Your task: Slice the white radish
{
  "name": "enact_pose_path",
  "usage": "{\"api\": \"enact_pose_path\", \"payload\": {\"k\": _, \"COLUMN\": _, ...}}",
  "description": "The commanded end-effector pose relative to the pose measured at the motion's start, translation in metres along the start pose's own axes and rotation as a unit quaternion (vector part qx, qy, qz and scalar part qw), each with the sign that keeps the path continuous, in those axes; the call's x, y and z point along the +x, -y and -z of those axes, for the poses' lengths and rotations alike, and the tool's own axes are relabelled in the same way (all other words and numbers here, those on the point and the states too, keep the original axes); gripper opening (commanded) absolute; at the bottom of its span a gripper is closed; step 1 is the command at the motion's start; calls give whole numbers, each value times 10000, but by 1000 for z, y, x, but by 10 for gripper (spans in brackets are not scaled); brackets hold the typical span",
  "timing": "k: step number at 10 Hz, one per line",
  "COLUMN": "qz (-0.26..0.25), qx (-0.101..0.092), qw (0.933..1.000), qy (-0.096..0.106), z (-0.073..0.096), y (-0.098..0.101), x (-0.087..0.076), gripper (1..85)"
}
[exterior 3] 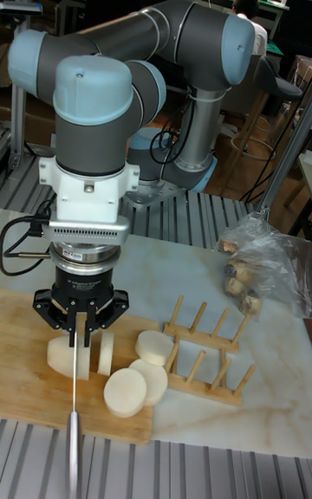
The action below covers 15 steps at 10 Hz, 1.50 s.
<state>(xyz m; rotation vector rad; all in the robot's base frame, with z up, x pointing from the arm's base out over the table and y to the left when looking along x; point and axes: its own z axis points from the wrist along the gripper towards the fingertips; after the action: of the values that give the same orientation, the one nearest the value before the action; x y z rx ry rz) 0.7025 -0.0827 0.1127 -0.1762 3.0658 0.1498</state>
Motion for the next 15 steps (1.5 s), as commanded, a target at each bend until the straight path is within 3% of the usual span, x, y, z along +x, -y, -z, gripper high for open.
{"api": "enact_pose_path", "payload": {"k": 1, "qz": -2, "qx": -24, "qw": 10000, "qy": 97, "z": 4, "y": 5, "x": -8, "gripper": 217}}
{"api": "enact_pose_path", "payload": {"k": 6, "qz": 29, "qx": -11, "qw": 9998, "qy": 203, "z": 0, "y": 7, "x": -17, "gripper": 203}}
{"api": "enact_pose_path", "payload": {"k": 7, "qz": 17, "qx": 24, "qw": 9998, "qy": 176, "z": 2, "y": 8, "x": -15, "gripper": 170}}
{"api": "enact_pose_path", "payload": {"k": 9, "qz": 95, "qx": 129, "qw": 9993, "qy": 324, "z": 4, "y": 14, "x": -22, "gripper": 153}}
{"api": "enact_pose_path", "payload": {"k": 13, "qz": 143, "qx": -6, "qw": 9991, "qy": 395, "z": -3, "y": 7, "x": -25, "gripper": 160}}
{"api": "enact_pose_path", "payload": {"k": 14, "qz": 108, "qx": 21, "qw": 9994, "qy": 315, "z": -3, "y": 7, "x": -23, "gripper": 160}}
{"api": "enact_pose_path", "payload": {"k": 15, "qz": 14, "qx": 175, "qw": 9997, "qy": 150, "z": -3, "y": 11, "x": -17, "gripper": 13}}
